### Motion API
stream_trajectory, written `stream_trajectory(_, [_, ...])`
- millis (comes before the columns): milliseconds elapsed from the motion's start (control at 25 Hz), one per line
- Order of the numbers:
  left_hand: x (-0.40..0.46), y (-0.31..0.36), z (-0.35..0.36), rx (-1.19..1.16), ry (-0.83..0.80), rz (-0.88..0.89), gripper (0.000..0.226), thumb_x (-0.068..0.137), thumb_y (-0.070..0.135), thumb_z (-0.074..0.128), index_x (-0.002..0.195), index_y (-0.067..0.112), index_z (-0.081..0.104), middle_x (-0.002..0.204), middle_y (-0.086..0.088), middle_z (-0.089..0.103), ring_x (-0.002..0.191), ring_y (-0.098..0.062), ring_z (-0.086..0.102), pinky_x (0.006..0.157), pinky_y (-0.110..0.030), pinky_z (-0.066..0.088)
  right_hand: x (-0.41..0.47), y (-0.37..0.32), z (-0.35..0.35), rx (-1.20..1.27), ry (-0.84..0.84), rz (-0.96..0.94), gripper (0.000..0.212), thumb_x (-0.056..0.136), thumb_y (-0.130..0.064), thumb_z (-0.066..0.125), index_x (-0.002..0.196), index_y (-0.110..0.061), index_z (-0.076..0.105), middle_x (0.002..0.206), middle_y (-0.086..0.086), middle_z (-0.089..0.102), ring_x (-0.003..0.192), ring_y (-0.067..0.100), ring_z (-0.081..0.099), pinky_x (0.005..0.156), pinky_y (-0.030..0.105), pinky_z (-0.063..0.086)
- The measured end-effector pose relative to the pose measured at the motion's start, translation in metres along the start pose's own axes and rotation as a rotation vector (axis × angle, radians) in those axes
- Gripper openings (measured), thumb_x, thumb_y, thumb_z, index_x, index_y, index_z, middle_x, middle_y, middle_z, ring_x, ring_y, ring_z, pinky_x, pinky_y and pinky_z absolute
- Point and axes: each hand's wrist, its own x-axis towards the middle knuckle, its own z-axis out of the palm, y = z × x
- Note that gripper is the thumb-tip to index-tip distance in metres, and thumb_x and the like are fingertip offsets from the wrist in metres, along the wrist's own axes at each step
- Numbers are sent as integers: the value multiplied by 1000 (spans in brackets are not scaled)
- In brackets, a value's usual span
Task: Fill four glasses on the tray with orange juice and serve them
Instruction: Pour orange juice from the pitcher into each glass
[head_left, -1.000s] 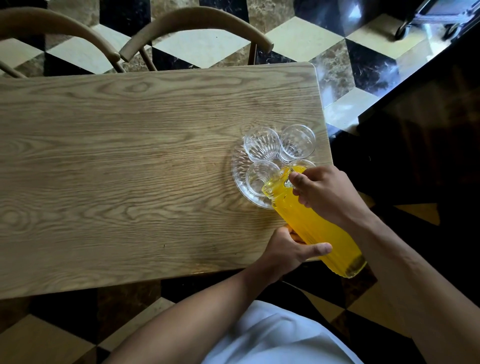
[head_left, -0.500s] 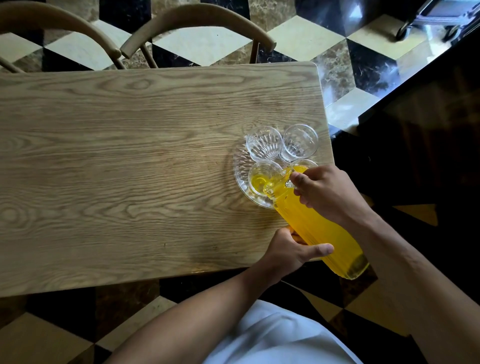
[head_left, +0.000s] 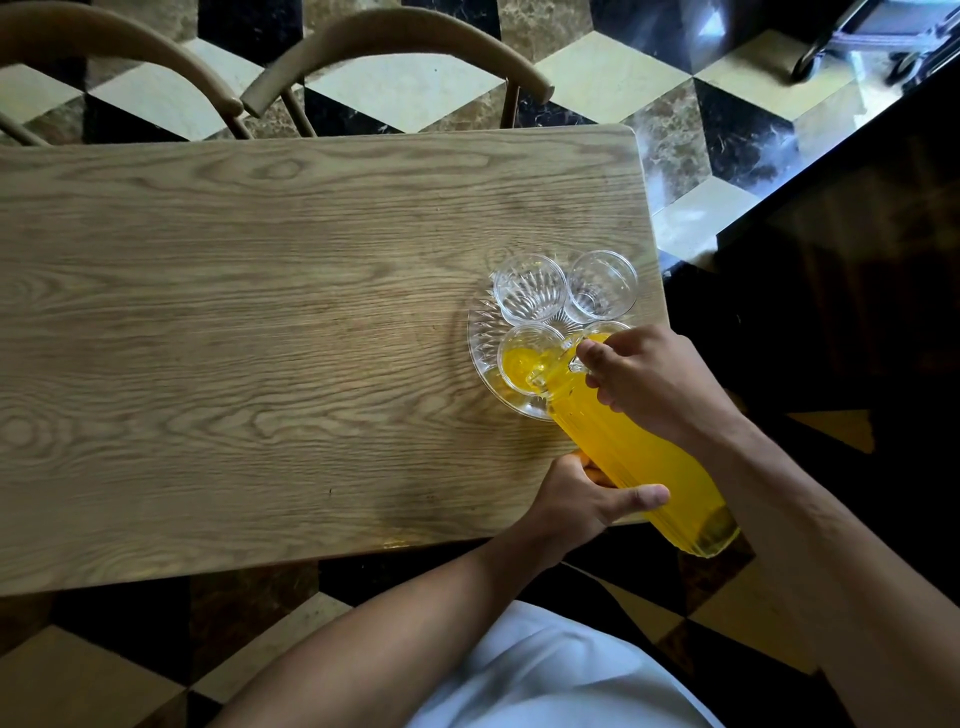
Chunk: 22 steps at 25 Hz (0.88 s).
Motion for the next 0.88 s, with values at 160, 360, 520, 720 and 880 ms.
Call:
stream_trajectory(160, [2,-1,0,20,10,15,42,79,22,93,113,9,72,107,-8,81,100,-25,78,95,-38,62,2,-2,0,0,-2,-2,45,100,-39,58,68,-11,71,60,0,70,63,23,70,69,45,60])
stream_trajectory(360, [3,-3,-1,21,16,14,45,78,23,93,114,7,72,111,-13,80,106,-34,76,99,-45,61,2,-2,0,7,-6,-3,46,100,-40,58,66,-12,69,57,-3,67,58,18,66,68,43,59])
stream_trajectory(520, [2,-3,0,4,8,9,44,79,20,93,114,5,71,112,-15,80,104,-31,78,98,-43,61,3,-3,0,5,-12,-9,46,100,-40,58,65,-12,69,56,-4,66,60,19,67,69,44,59])
stream_trajectory(720, [4,-5,0,2,9,6,48,76,25,94,114,7,72,111,-15,80,107,-35,76,100,-47,61,2,-3,0,4,-11,-4,47,100,-41,58,66,-10,70,61,3,70,65,28,71,70,47,60])
stream_trajectory(880, [3,-6,3,-14,1,-14,48,74,25,95,113,9,72,111,-12,81,104,-30,78,100,-45,61,2,-3,-1,6,-10,9,48,99,-42,59,65,-10,69,62,3,70,67,30,72,70,48,61])
